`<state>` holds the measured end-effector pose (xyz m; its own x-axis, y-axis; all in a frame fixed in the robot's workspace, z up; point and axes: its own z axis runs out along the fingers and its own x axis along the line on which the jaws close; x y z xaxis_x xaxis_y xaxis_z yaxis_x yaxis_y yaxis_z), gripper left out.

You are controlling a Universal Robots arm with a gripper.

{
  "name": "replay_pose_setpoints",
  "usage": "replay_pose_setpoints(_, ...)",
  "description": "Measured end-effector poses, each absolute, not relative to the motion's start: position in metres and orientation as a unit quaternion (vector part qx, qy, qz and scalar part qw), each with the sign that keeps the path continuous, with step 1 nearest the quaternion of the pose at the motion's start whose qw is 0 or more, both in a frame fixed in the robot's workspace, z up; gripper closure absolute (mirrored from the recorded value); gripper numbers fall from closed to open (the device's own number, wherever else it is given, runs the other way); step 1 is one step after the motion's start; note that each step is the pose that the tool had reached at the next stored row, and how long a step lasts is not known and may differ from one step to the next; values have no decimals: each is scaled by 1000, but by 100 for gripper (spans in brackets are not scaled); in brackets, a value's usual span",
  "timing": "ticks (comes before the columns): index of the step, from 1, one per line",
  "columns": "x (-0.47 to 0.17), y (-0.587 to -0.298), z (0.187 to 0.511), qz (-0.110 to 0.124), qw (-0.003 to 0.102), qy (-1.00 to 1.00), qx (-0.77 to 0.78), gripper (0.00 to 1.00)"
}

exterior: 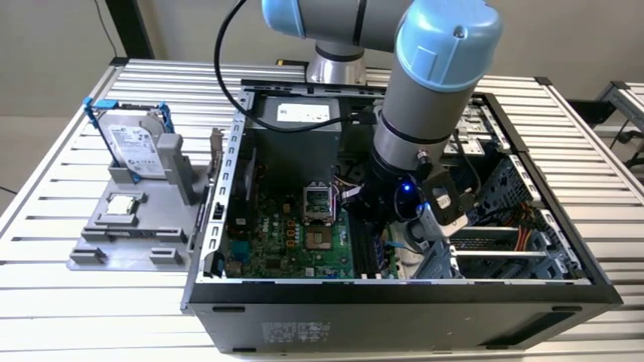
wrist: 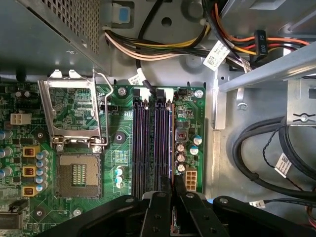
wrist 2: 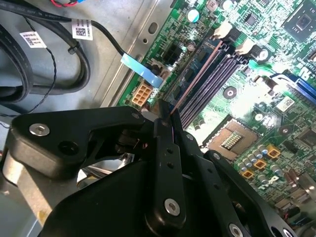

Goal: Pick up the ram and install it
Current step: 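Insert the ram into the slot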

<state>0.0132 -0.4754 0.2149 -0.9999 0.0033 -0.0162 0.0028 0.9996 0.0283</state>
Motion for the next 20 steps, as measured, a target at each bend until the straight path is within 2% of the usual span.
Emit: replay_pose_setpoints(20,13,-475,216,14,8,1000,1,100)
